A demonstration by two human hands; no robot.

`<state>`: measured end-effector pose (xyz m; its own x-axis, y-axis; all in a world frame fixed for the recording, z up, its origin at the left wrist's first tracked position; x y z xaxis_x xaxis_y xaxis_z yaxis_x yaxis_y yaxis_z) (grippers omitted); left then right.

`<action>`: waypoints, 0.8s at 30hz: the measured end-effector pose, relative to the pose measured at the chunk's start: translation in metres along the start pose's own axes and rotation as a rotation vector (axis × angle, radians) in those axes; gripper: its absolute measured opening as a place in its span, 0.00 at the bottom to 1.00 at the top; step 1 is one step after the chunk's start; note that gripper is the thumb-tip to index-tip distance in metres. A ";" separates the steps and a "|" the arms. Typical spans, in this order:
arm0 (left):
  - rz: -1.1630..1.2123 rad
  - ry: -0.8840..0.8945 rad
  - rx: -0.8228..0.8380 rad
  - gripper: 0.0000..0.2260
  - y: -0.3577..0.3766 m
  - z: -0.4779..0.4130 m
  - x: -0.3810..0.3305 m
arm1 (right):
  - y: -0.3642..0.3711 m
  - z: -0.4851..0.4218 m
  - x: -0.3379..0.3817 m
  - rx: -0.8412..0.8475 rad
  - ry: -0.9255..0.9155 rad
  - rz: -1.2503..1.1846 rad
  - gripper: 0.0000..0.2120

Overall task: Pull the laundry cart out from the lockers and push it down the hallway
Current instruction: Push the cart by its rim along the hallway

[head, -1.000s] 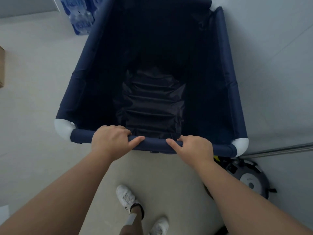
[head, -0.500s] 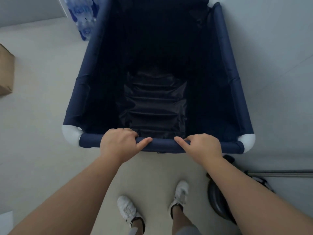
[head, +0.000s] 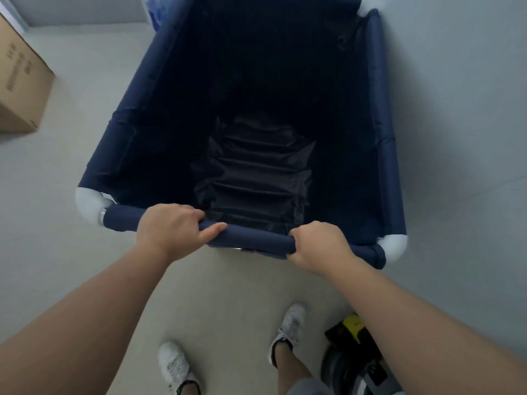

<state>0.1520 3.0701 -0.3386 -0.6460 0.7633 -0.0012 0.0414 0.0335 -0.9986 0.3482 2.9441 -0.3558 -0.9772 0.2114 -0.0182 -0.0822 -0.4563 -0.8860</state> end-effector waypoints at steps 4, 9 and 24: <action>0.008 -0.027 -0.013 0.34 -0.001 -0.023 -0.019 | -0.012 -0.018 -0.032 0.034 0.025 0.026 0.04; 0.029 -0.047 -0.007 0.36 0.000 -0.052 -0.048 | -0.021 -0.034 -0.074 0.052 0.056 0.070 0.02; 0.053 -0.128 0.025 0.35 0.008 -0.109 -0.089 | -0.036 -0.067 -0.149 0.067 0.051 0.078 0.08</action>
<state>0.2931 3.0723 -0.3403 -0.7353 0.6752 -0.0591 0.0604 -0.0216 -0.9979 0.5093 2.9865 -0.3523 -0.9702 0.2157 -0.1104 -0.0211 -0.5291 -0.8483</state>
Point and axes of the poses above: each hand's wrist, its own z-axis away from the middle knuckle, its own y-axis out of the palm, x = y × z, the point moved 10 cm from there along -z, towards the middle knuckle, and after that the axes turned 6 degrees about y, right-handed, at the moved point
